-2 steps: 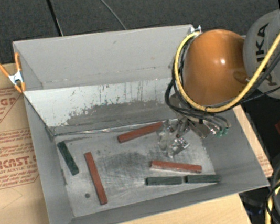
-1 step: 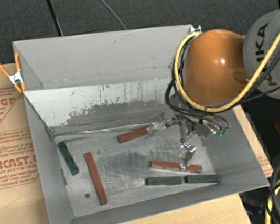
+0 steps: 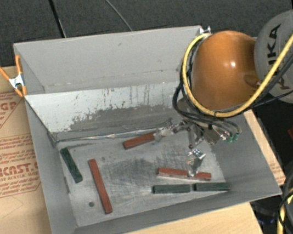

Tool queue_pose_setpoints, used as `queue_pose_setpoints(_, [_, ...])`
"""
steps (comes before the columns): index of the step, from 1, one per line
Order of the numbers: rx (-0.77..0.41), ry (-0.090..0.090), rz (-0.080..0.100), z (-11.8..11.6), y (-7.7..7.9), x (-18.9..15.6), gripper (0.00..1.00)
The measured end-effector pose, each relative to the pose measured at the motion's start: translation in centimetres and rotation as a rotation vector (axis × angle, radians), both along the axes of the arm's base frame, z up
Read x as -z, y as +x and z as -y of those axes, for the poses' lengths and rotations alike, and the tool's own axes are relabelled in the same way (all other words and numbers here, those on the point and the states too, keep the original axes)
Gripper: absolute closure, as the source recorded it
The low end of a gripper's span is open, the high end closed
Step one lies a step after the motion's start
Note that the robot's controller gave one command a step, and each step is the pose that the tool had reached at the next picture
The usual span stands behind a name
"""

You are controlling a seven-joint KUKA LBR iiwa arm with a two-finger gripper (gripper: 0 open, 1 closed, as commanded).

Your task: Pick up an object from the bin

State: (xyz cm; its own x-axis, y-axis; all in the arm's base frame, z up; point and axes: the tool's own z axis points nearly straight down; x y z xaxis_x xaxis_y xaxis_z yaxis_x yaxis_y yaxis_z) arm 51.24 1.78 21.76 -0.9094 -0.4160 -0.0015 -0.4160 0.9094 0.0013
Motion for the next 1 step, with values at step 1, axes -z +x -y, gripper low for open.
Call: queue_pose_setpoints(1, [0.069, 0.0, 0.005, 0.49, -0.33, 5.73, 0.0])
